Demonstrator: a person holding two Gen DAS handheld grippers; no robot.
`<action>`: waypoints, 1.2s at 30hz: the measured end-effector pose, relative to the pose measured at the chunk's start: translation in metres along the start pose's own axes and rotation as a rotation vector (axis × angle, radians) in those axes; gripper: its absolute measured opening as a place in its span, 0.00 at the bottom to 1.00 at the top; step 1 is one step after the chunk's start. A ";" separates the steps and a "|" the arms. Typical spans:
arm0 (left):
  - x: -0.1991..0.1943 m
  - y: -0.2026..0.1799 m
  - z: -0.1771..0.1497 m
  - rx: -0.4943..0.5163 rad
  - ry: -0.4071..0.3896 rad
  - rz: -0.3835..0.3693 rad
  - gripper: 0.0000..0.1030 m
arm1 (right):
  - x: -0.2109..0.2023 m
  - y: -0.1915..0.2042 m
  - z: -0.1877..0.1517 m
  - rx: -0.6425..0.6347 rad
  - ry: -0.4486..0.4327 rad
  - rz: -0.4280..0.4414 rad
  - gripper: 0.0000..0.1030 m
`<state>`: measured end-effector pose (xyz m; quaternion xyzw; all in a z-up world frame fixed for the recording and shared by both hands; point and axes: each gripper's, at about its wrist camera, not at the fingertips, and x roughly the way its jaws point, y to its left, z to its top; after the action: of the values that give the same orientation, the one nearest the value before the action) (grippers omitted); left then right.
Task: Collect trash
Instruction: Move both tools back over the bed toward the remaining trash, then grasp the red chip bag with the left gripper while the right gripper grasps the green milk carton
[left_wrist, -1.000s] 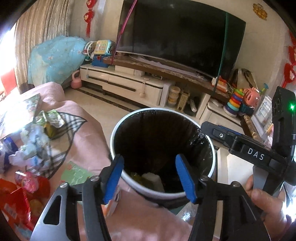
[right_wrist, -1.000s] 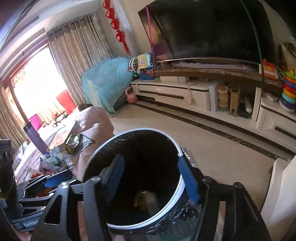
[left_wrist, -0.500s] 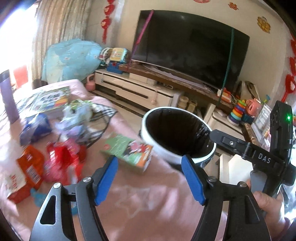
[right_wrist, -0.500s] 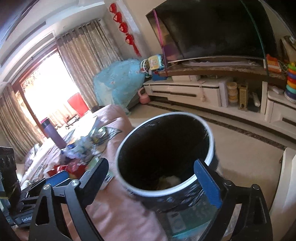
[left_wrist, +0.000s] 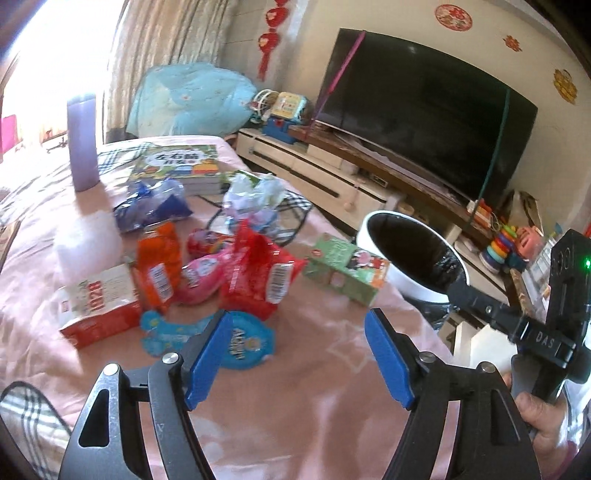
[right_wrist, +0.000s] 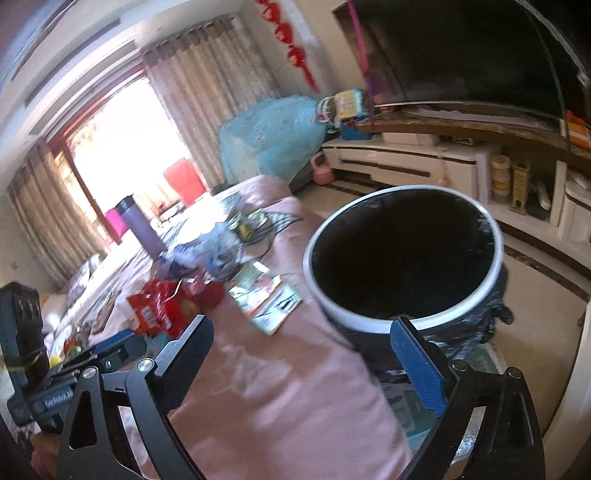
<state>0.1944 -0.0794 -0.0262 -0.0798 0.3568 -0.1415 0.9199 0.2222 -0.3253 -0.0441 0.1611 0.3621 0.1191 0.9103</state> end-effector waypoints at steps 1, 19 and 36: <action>-0.001 0.000 0.000 -0.003 0.002 0.002 0.72 | 0.002 0.004 -0.001 -0.019 0.009 0.009 0.95; 0.051 0.013 0.047 0.030 0.110 0.080 0.73 | 0.062 0.050 0.022 -0.388 0.133 0.142 0.93; 0.073 0.019 0.051 0.022 0.116 0.009 0.34 | 0.098 0.046 0.014 -0.431 0.224 0.051 0.53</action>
<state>0.2846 -0.0820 -0.0404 -0.0597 0.4084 -0.1458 0.8991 0.2966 -0.2529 -0.0780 -0.0420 0.4229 0.2338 0.8745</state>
